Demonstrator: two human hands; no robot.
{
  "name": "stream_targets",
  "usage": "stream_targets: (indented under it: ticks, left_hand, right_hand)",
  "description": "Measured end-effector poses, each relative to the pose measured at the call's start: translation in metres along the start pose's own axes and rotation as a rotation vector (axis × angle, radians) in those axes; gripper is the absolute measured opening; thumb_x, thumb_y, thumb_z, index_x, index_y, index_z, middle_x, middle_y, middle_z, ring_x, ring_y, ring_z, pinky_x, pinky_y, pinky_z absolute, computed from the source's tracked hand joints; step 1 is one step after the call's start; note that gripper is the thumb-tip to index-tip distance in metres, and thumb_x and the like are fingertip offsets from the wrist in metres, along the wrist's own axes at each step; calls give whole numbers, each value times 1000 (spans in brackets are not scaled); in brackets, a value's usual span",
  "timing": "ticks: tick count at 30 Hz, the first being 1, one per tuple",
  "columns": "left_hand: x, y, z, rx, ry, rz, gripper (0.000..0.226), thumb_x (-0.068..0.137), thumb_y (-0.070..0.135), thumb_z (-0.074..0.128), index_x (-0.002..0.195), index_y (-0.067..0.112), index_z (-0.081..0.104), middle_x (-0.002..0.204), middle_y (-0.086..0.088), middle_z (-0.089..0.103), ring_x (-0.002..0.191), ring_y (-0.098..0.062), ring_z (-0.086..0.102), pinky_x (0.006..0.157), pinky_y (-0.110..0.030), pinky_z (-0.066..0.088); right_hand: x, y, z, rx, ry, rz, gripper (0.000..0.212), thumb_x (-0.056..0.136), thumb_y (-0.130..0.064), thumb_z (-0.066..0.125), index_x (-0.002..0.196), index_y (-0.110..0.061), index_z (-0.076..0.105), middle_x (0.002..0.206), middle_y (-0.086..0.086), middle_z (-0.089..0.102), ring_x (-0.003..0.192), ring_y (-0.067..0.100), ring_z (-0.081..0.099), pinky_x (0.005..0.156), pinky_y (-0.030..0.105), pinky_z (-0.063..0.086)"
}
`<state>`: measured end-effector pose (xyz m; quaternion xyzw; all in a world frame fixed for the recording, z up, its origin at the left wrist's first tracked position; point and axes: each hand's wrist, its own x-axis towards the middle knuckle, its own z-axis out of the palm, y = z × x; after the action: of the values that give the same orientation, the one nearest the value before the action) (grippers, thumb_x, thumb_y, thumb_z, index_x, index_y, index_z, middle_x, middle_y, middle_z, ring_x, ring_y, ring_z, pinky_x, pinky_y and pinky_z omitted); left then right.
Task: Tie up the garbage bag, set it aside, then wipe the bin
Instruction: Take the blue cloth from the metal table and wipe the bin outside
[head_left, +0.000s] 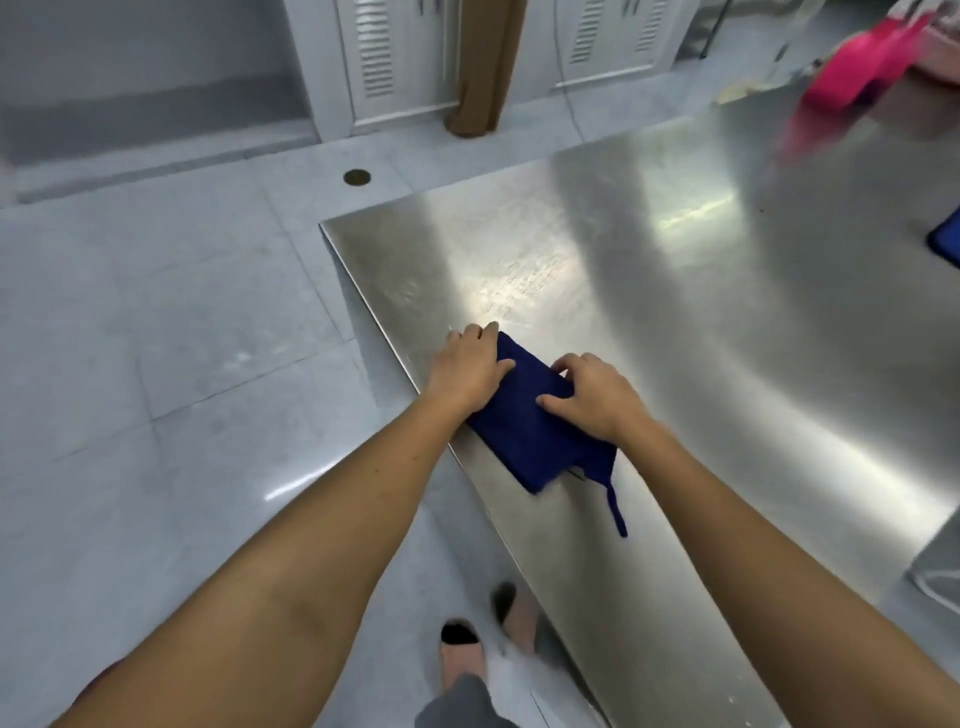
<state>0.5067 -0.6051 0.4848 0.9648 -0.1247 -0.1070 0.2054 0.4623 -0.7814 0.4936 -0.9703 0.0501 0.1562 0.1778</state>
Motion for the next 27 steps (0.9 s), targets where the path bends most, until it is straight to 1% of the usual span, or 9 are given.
stream_targets:
  ticks: [4,6,8,10,13,16,18,21,27]
  left_hand:
    - [7,-2,-5,-219,-39,-145,42,85,42,61,113,11,58,108,-8,63,97,-25,60,78,-34,48]
    - [4,-6,-12,-387,-70,-151,34,84,40,63,104,13,61,101,-5,67,90,-22,63,76,-34,51]
    - [-9,-14,-22,-610,-87,-152,31,84,38,64,107,17,58,102,-2,67,90,-19,64,80,-35,54]
    - [-28,-25,-34,-765,-78,-136,29,86,36,62,109,20,55,103,1,67,91,-16,65,81,-36,56]
    - [-68,-52,-56,-836,39,-141,21,87,36,63,104,26,57,100,5,68,90,-13,67,75,-31,58]
    - [-117,-86,-77,-837,209,-227,13,85,37,64,93,28,58,94,4,68,86,-16,67,67,-26,55]
    - [-159,-114,-89,-886,297,-309,24,83,42,66,99,25,58,96,3,69,86,-16,67,70,-29,56]
    - [-230,-157,-103,-984,400,-408,36,80,47,67,108,26,59,102,4,68,89,-15,68,76,-33,58]
    - [-361,-234,-80,-925,685,-614,13,80,45,64,86,36,58,89,14,68,78,-3,65,63,-18,49]
  right_hand:
    - [22,0,-18,89,-220,-15,27,77,-44,70,92,-24,60,86,-6,59,76,9,57,55,21,38]
    - [25,-5,-24,128,-308,-63,20,80,-39,66,91,-22,64,88,-4,65,77,10,61,60,24,46]
    - [22,-13,-32,245,-395,-90,20,83,-36,61,98,-23,64,94,-3,70,83,14,67,70,28,53]
    - [16,-25,-40,342,-454,-95,23,84,-38,59,101,-23,62,98,-1,71,86,17,69,72,29,54]
    - [6,-61,-46,337,-490,-154,25,88,-39,57,104,-21,58,101,3,70,86,19,68,72,30,53]
    - [-7,-117,-40,353,-568,-235,14,91,-33,56,103,-30,62,99,-2,74,85,18,72,69,28,54]
    - [-24,-163,-27,354,-659,-284,19,93,-30,54,107,-31,67,101,-4,76,89,18,73,70,27,56]
    - [-51,-224,8,326,-788,-340,26,94,-33,57,112,-21,69,106,3,76,95,24,73,79,35,58]
    - [-102,-328,119,398,-1036,-320,28,96,-30,54,116,-15,67,108,7,75,99,27,72,82,38,58]
